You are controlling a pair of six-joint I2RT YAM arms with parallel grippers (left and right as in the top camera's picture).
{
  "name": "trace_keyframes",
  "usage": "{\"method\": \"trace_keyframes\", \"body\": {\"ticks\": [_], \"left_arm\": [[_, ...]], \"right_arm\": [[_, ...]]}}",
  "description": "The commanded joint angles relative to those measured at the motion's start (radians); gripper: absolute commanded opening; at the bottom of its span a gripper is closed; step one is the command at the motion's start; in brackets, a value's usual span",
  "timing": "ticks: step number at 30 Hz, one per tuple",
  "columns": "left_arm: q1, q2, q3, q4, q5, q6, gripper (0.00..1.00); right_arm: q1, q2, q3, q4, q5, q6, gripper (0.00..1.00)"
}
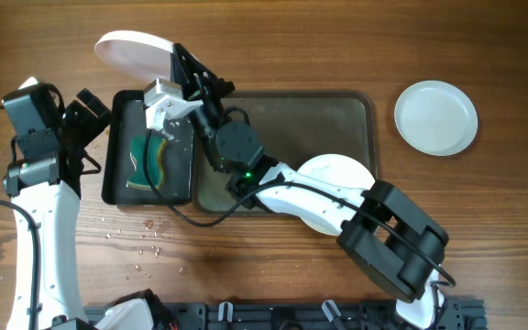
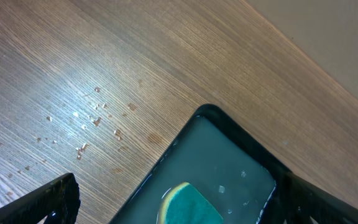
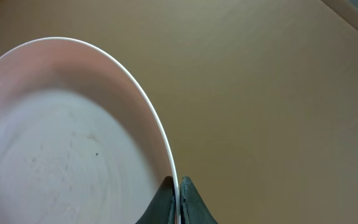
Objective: Clean dirty plates on tray and stack at the side
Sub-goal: 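Carry the plate right and stack it on the clean plate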
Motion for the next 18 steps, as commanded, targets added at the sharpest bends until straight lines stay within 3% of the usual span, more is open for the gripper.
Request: {"method": "trace_keyframes", "body": {"ticks": [1, 6, 12, 15, 18], "left_arm": [[0.005, -0.005, 0.01, 0.002, 0.008, -0.013, 1.0], [0.005, -0.005, 0.01, 0.003, 0.008, -0.013, 1.0], [0.005, -0.005, 0.01, 0.003, 0.008, -0.013, 1.0], [0.005, -0.005, 0.01, 0.003, 0.008, -0.013, 1.0], [0.005, -0.005, 0.01, 0.003, 0.008, -0.013, 1.0]], "right_arm": [[0.006, 0.012, 0.019, -0.009, -0.007, 0.093, 0.04], [-0.006, 0.012, 0.019, -0.11, -0.006, 0.317, 0.05], [-0.048, 0.012, 0.019, -0.449, 0.011, 0.834, 0.04], [-0.06, 0.012, 0.019, -0.656, -0.089, 1.099, 0.04], [-0.071, 0.006, 0.019, -0.713, -0.162, 1.204, 0.04]]}}
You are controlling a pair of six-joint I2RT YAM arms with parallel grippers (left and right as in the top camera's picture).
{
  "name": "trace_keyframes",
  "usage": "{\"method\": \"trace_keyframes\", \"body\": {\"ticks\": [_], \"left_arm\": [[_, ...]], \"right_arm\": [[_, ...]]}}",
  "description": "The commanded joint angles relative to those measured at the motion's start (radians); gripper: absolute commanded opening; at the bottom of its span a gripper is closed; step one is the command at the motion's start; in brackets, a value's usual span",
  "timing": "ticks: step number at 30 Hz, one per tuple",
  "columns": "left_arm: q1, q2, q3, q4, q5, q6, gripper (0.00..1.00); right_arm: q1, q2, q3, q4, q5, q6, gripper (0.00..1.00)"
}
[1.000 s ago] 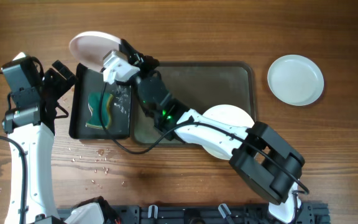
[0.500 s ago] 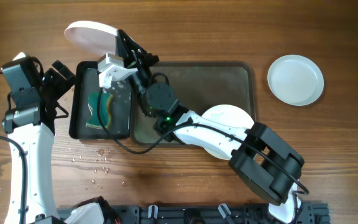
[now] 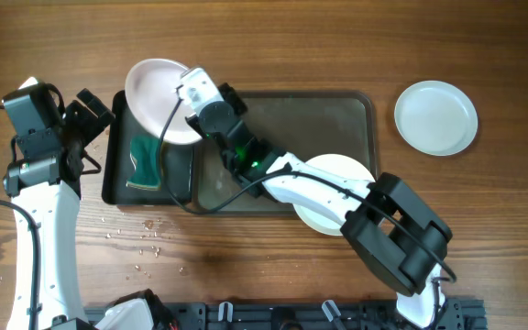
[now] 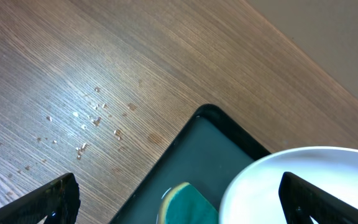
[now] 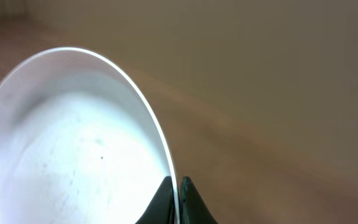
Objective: Clean dirty plates on tray and stack at the side
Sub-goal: 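Carry the plate right and stack it on the clean plate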
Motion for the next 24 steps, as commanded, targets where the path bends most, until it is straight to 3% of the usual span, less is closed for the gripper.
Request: {"method": "trace_keyframes", "body": {"ticks": [1, 6, 12, 24], "left_arm": [[0.005, -0.005, 0.01, 0.003, 0.008, -0.013, 1.0], [0.005, -0.005, 0.01, 0.003, 0.008, -0.013, 1.0], [0.005, -0.005, 0.01, 0.003, 0.008, -0.013, 1.0], [0.005, -0.005, 0.01, 0.002, 0.008, -0.013, 1.0]], "right_arm": [[-0.013, -0.005, 0.012, -0.05, -0.129, 0.333, 0.04], [-0.083, -0.11, 0.012, -0.226, -0.207, 0.499, 0.04], [-0.225, -0.229, 0.012, -0.424, -0.267, 0.521, 0.04], [-0.763, -0.302, 0.012, -0.815, -0.486, 0.521, 0.04]]}}
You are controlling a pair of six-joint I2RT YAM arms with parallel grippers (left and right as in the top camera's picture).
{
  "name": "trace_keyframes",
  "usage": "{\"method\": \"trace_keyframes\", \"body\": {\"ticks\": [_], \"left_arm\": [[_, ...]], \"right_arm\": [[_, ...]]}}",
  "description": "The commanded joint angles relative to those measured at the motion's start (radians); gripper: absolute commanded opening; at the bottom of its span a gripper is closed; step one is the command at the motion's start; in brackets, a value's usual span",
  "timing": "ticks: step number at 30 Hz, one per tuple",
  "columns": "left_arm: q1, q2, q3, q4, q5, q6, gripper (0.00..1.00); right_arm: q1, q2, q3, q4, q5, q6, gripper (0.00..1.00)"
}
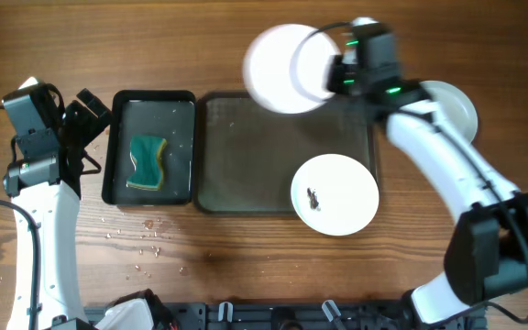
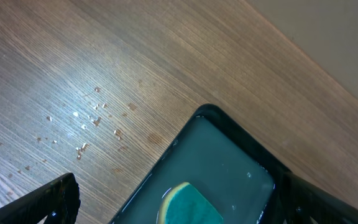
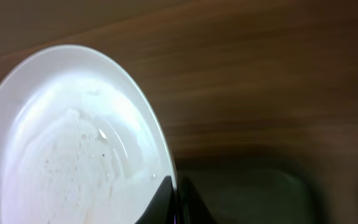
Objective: Clean dirty plates on tray and stack at the side
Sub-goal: 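Carry the plate right and stack it on the clean plate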
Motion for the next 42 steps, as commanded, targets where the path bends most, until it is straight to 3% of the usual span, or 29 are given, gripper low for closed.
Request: {"method": "trace_keyframes", "body": {"ticks": [1, 9, 15, 31, 34, 37, 39, 42], "left_arm": [[0.005, -0.005, 0.01, 0.002, 0.008, -0.012, 1.0], [0.005, -0.005, 0.01, 0.002, 0.008, -0.012, 1.0], [0.005, -0.005, 0.01, 0.002, 0.008, -0.012, 1.0], [0.005, -0.005, 0.01, 0.002, 0.008, -0.012, 1.0], [0.005, -0.005, 0.01, 0.002, 0.008, -0.012, 1.0], [0.005, -0.005, 0.01, 0.002, 0.008, -0.012, 1.0], [0.005, -0.005, 0.01, 0.002, 0.008, -0.012, 1.0], [0.005, -0.005, 0.01, 0.002, 0.008, -0.012, 1.0]], "right_arm": [[-0.172, -0.019, 0.008, -0.063, -0.068, 0.02, 0.04], [-0.502, -0.018, 0.005, -0.143, -0.066, 0.018, 0.04], [-0.64, -0.011, 0.003, -0.184, -0.05, -0.042, 0.04], [-0.666, 0.152, 0.003, -0.263, -0.023, -0.087, 0.05], [-0.666, 0.155, 0.003, -0.277, -0.023, -0.088, 0.15], [-0.666, 0.155, 0.003, -0.296, -0.023, -0.089, 0.45], [-0.663, 0.156, 0.003, -0.298, -0.027, -0.099, 0.52], [-0.651, 0.156, 0.003, -0.296, -0.088, -0.14, 0.54]]}}
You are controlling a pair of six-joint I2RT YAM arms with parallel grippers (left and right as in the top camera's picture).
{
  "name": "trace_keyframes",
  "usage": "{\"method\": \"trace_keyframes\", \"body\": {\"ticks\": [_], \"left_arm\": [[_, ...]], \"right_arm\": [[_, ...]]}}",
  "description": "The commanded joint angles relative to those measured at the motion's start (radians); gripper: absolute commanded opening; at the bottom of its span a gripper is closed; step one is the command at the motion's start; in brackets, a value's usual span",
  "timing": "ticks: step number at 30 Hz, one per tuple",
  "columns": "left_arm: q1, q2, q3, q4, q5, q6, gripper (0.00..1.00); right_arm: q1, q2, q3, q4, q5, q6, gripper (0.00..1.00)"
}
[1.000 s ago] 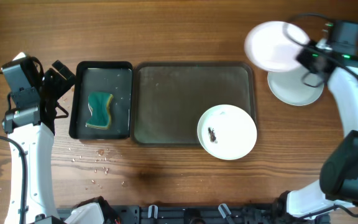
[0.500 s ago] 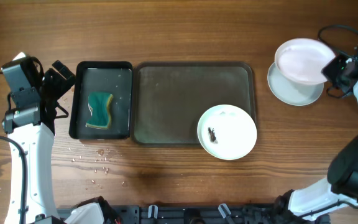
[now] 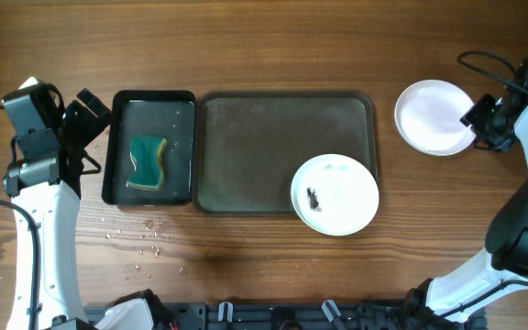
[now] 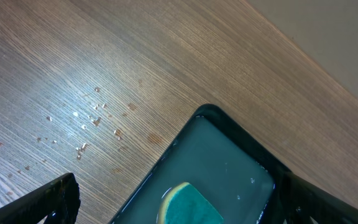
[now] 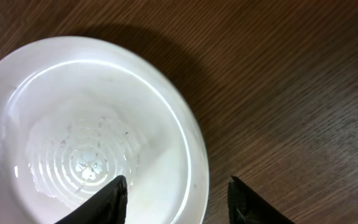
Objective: Clean dirty plates on tray and stack at the side
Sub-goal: 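Carry the plate right and stack it on the clean plate, then release the stacked plate and lift the right gripper away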
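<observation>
A wet white plate lies on the table to the right of the tray, on the stack there. My right gripper is open over its right rim, one finger above the plate and one above the wood. A dirty white plate with a dark smear sits at the front right corner of the dark tray. My left gripper hangs open at the far left edge of the black water basin, which holds a green sponge.
Water drops spot the wood in front of the basin. Cables run along the far right edge. A black rail lines the table's front.
My right gripper held the washed plate in the air over the tray's far right part. Now the plate lies at the right of the tray and the gripper is open over its rim.
My right gripper held a white plate tilted at the basin's far edge, then over the basin's far right corner. Later it held the plate above the tray's far right. Now the plate rests on the side stack, released. The left arm stayed still.
</observation>
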Motion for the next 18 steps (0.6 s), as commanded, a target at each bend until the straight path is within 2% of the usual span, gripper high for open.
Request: {"method": "trace_keyframes", "body": {"ticks": [1, 4, 13, 18], "left_arm": [[0.005, -0.005, 0.01, 0.002, 0.008, -0.013, 1.0], [0.005, -0.005, 0.01, 0.002, 0.008, -0.013, 1.0], [0.005, -0.005, 0.01, 0.002, 0.008, -0.013, 1.0], [0.005, -0.005, 0.01, 0.002, 0.008, -0.013, 1.0]], "right_arm": [[0.024, 0.016, 0.003, 0.002, -0.067, -0.042, 0.54], [0.057, 0.016, 0.003, 0.002, -0.084, -0.044, 0.54], [0.233, 0.017, 0.003, 0.024, -0.091, -0.225, 0.55], [0.314, 0.017, 0.003, 0.037, -0.081, -0.253, 0.59]]}}
